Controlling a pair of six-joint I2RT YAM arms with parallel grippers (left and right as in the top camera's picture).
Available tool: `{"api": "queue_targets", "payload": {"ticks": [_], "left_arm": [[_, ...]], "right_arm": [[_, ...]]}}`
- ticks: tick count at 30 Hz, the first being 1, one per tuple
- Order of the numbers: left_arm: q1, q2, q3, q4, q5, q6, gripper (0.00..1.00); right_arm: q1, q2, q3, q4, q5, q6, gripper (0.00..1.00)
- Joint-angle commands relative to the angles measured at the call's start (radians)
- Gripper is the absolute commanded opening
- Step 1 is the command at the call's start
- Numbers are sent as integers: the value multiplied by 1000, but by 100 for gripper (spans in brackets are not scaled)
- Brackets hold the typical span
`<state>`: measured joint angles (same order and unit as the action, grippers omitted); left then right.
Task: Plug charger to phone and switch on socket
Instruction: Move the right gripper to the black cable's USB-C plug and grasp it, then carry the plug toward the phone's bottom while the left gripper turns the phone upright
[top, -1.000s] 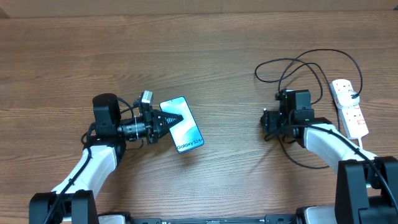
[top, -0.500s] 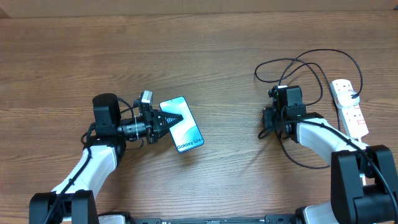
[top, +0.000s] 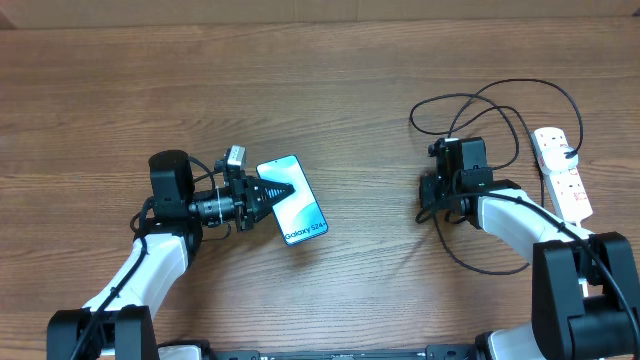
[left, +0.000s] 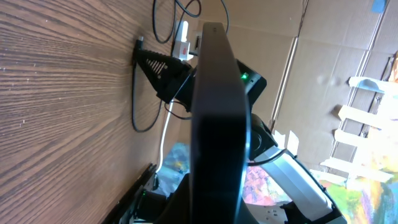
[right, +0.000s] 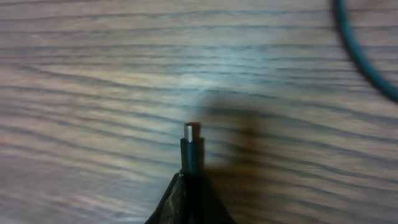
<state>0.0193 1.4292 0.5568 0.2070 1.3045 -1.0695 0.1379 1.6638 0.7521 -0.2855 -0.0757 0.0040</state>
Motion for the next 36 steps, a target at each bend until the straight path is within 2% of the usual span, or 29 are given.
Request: {"api": "queue_targets", "payload": {"ticks": [1, 10, 15, 20, 24, 30, 36], "left_arm": [[-7, -11, 13, 7, 23, 15, 4], [-7, -11, 13, 7, 23, 19, 4], [-6, -11, 14, 13, 22, 69, 4], [-6, -11, 14, 53, 24, 31, 4], [-6, -11, 14, 166, 21, -33, 4], [-6, -11, 14, 455, -53, -212, 4], [-7, -11, 14, 531, -84, -266, 4]], "right_arm": [[7, 61, -39, -36, -155, 3, 4], [7, 8, -10, -107, -463, 3, 4], [7, -53, -10, -188, -750, 2, 4], [7, -98, -10, -273, -1071, -3, 4], [7, -104, -10, -344, -1218, -21, 4], [7, -104, -11, -466, -1430, -199, 4], [42, -104, -11, -537, -1493, -320, 4]]}}
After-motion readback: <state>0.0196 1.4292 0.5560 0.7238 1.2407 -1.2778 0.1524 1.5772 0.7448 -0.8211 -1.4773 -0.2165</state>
